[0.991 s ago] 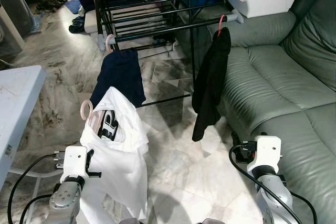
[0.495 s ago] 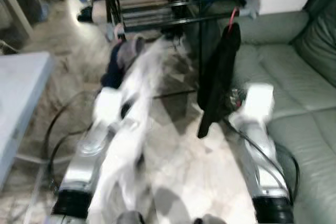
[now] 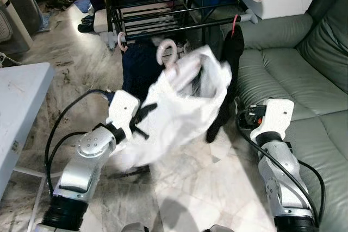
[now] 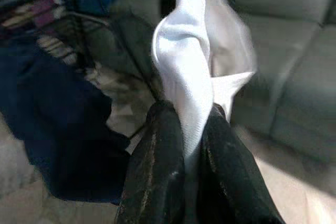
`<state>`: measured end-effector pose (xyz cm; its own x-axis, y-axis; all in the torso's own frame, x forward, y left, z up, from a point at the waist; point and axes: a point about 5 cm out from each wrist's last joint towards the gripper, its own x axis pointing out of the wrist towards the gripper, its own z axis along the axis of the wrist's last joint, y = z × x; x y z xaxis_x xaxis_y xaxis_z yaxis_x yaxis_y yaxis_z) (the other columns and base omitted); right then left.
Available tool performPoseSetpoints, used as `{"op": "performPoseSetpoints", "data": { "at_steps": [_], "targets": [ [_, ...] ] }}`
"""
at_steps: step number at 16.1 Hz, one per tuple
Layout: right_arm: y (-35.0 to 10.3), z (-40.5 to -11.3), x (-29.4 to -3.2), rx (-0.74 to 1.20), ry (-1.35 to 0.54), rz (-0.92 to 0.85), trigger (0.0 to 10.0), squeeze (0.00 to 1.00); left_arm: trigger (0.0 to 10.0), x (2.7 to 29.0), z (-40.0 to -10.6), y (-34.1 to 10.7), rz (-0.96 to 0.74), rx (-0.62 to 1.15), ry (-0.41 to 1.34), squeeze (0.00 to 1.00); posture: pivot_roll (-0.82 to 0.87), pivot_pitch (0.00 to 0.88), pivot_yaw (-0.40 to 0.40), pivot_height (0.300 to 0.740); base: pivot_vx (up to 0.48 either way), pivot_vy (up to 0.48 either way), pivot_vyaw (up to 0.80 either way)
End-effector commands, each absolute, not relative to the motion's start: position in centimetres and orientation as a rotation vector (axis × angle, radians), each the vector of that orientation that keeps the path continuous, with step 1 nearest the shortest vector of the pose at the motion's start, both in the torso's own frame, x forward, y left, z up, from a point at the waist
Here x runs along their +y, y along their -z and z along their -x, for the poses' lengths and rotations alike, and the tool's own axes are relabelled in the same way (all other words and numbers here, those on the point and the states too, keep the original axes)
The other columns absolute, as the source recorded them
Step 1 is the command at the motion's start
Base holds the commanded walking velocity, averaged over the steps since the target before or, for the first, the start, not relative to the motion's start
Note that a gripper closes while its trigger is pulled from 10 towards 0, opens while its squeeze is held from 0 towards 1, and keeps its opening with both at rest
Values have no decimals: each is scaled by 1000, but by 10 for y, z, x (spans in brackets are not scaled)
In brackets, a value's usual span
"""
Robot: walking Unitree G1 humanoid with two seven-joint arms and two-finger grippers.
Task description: Hang hanger
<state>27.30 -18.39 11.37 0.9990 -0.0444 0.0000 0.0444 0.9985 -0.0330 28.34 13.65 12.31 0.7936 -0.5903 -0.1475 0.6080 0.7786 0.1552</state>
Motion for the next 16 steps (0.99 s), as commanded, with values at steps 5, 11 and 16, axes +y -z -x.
{"op": "performPoseSetpoints", "data": {
  "at_steps": [5, 11, 16],
  "targets": [
    [-129, -272, -168, -45, -237, 107, 10000, 0, 10000, 127, -289, -144, -386, 49, 902, 0, -3, 26, 81, 740, 0, 0, 0],
    [-124, -273, -206, 22, -237, 283, 10000, 0, 10000, 131, -295, -154, -423, 29, 1000, 0, -13, 32, 87, 740, 0, 0, 0],
    [-102, -273, -218, 92, -115, 309, 10000, 0, 10000, 126, -289, -169, -369, -11, 1109, 0, 3, 49, 84, 740, 0, 0, 0]
  ]
}}
